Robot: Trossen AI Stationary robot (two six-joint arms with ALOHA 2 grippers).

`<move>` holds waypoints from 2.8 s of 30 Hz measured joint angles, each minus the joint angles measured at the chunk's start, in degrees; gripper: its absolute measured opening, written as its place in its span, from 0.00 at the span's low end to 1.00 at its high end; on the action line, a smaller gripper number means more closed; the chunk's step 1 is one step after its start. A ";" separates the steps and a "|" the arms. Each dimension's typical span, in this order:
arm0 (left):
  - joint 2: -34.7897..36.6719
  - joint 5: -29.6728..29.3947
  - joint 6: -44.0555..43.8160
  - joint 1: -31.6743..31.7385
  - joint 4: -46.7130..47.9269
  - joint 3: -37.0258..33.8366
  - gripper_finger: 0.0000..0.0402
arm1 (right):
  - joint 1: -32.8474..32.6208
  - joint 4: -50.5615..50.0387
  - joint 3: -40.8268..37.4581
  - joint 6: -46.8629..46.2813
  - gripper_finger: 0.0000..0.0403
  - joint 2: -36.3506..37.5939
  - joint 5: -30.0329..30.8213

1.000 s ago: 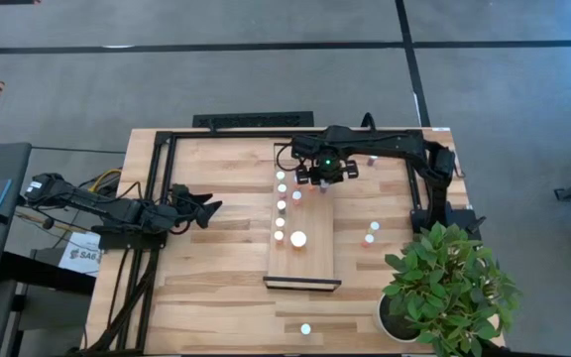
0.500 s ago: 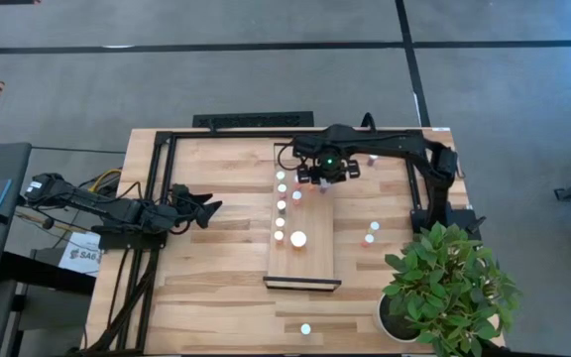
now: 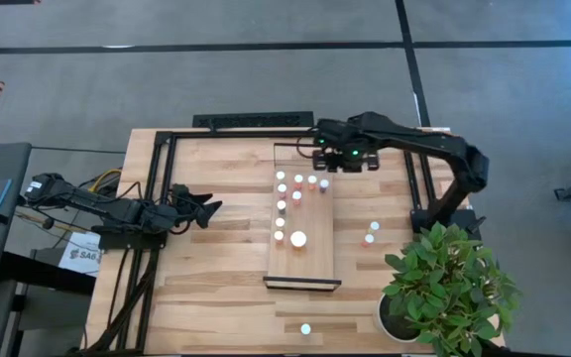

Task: Pick and place medicine bottles onto shelf by color
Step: Put the blue pill bottle on the shelf

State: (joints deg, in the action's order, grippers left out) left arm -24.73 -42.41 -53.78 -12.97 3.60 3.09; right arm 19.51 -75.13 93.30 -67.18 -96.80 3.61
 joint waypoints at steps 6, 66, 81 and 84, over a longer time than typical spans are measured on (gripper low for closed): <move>0.00 0.00 0.00 0.00 0.00 0.00 0.75 | 1.83 -8.43 0.00 -8.20 0.37 4.47 5.05; 0.00 -0.01 0.00 -0.01 0.00 0.00 0.75 | 21.76 13.81 -28.35 -13.83 0.76 4.76 11.10; 0.00 0.00 0.00 0.00 0.00 0.00 0.75 | 23.41 17.40 -28.35 -13.24 0.76 -2.27 14.23; 0.00 -0.01 0.00 -0.01 0.00 0.00 0.75 | 23.39 18.08 -28.35 -13.35 0.76 -2.73 16.17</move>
State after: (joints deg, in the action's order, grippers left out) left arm -24.73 -42.42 -53.78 -12.98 3.60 3.09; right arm 42.89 -57.06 64.95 -80.53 -99.53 19.78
